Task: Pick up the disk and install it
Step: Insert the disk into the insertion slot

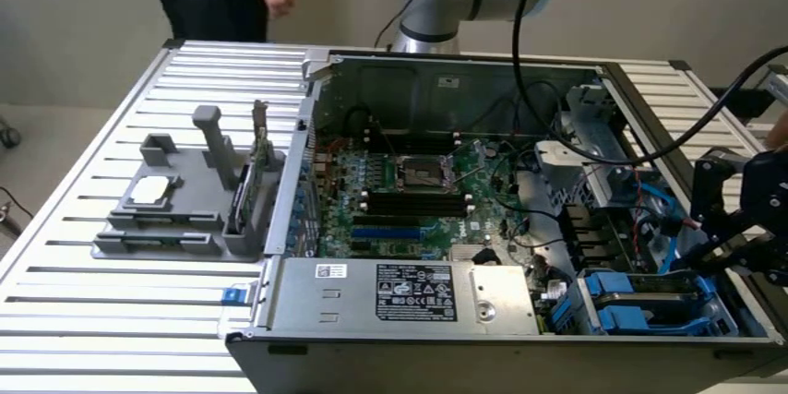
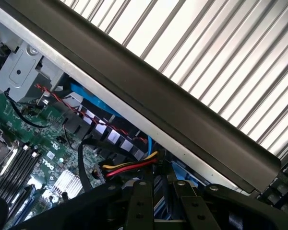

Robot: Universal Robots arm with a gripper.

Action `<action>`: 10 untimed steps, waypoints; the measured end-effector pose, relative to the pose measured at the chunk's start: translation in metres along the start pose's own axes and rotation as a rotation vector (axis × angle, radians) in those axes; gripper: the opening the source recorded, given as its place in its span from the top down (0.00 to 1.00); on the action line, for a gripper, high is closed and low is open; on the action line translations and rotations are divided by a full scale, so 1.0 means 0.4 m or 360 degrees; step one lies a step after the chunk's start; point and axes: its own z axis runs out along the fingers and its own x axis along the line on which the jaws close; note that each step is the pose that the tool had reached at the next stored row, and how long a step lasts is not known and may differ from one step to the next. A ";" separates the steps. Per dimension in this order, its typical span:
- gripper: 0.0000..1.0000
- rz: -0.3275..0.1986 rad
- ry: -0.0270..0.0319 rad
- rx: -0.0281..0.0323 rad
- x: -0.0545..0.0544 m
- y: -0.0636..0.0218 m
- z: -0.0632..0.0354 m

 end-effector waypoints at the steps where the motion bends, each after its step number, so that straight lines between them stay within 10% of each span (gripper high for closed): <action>1: 0.78 0.0001 0.00028 -0.00011 -0.002 0.000 0.000; 10: 0.78 0.0006 0.00244 -0.00145 -0.015 -0.002 0.000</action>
